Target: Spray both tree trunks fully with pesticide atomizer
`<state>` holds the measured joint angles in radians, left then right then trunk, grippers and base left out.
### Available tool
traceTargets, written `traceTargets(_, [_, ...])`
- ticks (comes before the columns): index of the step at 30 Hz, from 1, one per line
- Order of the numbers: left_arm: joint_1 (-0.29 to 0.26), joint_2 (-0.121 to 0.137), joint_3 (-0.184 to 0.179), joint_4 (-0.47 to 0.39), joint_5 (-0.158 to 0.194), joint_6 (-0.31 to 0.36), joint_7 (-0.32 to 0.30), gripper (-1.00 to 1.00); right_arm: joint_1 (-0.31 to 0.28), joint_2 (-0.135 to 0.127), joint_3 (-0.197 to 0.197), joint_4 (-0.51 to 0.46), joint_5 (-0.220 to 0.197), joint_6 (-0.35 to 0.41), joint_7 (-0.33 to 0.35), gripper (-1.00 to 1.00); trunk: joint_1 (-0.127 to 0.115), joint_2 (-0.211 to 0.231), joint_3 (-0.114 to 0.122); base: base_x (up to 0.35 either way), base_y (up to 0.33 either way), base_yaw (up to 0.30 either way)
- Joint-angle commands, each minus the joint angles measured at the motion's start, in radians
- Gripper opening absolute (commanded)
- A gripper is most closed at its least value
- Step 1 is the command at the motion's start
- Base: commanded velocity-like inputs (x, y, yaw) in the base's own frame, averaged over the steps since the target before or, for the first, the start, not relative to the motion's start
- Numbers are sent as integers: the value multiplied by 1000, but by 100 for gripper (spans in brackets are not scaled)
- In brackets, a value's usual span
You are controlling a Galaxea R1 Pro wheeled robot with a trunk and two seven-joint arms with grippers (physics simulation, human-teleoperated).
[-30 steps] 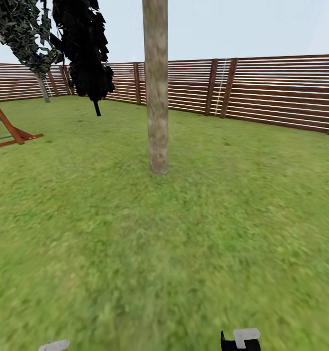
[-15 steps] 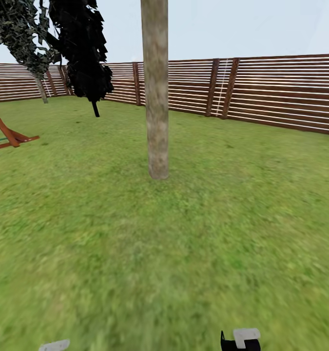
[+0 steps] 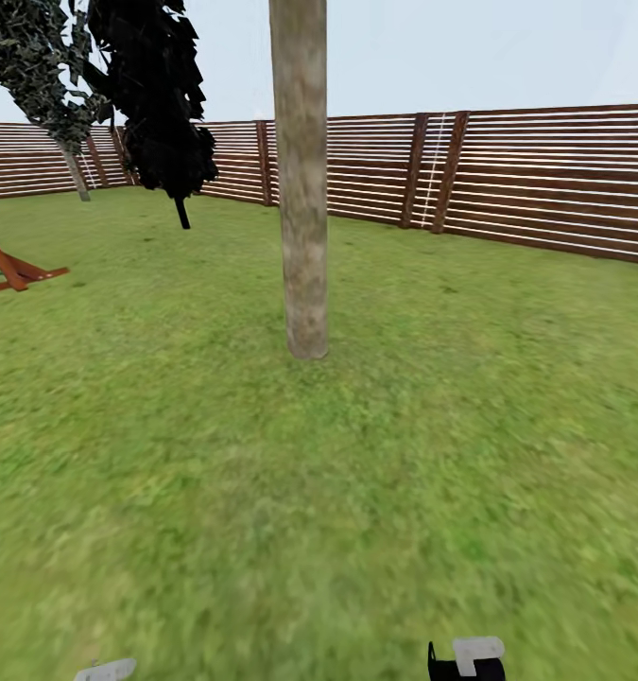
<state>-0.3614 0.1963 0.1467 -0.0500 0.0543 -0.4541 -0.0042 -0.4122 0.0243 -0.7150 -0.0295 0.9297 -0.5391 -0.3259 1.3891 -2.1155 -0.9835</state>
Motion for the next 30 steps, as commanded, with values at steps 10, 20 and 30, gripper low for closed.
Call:
traceTargets(10, [-1,0,-1,2,6,-5,0,-100,0,0,-6,0,11,-1,-6,100,0,0,-1,338,0,0])
traceTargets(20, [-1,0,-1,1,6,-5,0,-100,0,0,-6,0,11,-1,-6,100,0,0,-1,338,0,-36])
traceTargets(30, [-1,-1,-1,2,8,-3,-1,-100,0,-1,-9,-5,7,-1,-11,100,0,0,-1,338,0,-35])
